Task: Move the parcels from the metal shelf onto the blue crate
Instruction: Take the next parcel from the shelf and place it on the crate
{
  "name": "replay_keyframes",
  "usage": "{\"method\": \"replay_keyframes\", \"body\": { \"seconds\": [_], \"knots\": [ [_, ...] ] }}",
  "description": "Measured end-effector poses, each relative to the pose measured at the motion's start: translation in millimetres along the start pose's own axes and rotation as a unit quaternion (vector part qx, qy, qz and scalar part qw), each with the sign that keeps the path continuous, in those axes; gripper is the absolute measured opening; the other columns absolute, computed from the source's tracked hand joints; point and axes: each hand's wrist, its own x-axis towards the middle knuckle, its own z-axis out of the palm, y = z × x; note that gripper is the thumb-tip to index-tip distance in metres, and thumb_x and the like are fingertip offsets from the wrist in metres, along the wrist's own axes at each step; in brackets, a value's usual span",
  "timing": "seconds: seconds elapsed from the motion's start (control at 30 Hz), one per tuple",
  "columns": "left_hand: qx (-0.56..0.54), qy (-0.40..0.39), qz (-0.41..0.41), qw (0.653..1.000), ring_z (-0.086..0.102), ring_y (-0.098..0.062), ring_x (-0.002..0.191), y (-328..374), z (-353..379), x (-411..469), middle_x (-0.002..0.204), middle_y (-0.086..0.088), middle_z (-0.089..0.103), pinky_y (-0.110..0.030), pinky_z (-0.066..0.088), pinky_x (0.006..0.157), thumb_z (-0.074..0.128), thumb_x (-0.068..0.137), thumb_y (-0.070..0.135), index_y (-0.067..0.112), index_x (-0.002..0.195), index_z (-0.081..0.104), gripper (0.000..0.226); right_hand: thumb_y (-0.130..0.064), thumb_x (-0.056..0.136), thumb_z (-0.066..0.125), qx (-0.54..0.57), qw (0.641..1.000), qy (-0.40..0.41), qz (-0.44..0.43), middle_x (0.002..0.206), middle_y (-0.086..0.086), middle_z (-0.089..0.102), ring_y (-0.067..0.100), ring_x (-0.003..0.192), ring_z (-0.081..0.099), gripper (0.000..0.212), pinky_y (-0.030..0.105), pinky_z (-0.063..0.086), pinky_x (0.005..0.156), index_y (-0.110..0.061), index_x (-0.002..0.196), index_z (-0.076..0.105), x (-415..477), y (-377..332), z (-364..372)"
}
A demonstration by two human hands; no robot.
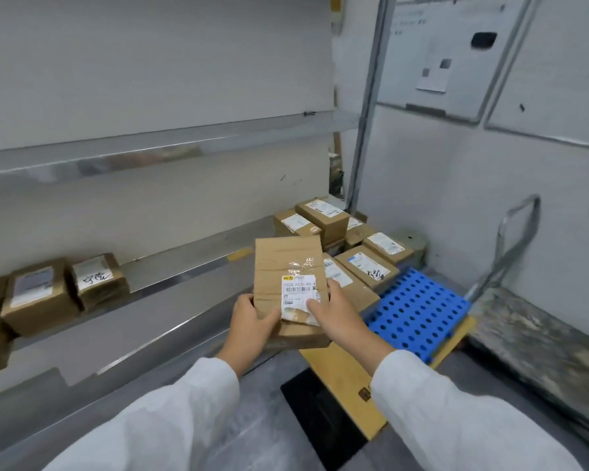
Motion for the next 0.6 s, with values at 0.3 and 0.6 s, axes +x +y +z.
{"method": "replay_keyframes", "body": {
  "seconds": [0.3, 0.6],
  "knots": [
    [0.001, -0.089, 0.042, 0.995, 0.06, -0.01, 0.1, 77.0, 197.3, 6.9, 0.113, 0.0, 0.058, -0.026, 0.052, 0.077, 0.07, 0.088, 0.034, 0.013, 0.119, 0.047, 0.044, -0.027, 0.091, 0.056, 0.014, 0.997, 0.06, 0.043, 0.13, 0.003, 0.054, 0.021, 0.114, 0.054, 0.05, 0.039, 0.047, 0.095, -0.02, 0.138, 0.04, 30.7, 116.7, -170.7],
    [0.016, -0.144, 0.048, 0.988, 0.059, -0.011, 0.103, 109.0, 319.0, 33.2, 0.118, 0.002, 0.061, -0.022, 0.051, 0.078, 0.07, 0.087, 0.035, 0.019, 0.119, 0.048, 0.042, -0.024, 0.09, 0.057, 0.017, 0.992, 0.1, 0.08, 0.129, 0.003, 0.056, 0.021, 0.118, 0.052, 0.046, 0.032, 0.041, 0.088, -0.019, 0.135, 0.044, 68.7, 194.9, -263.4]
  ]
}}
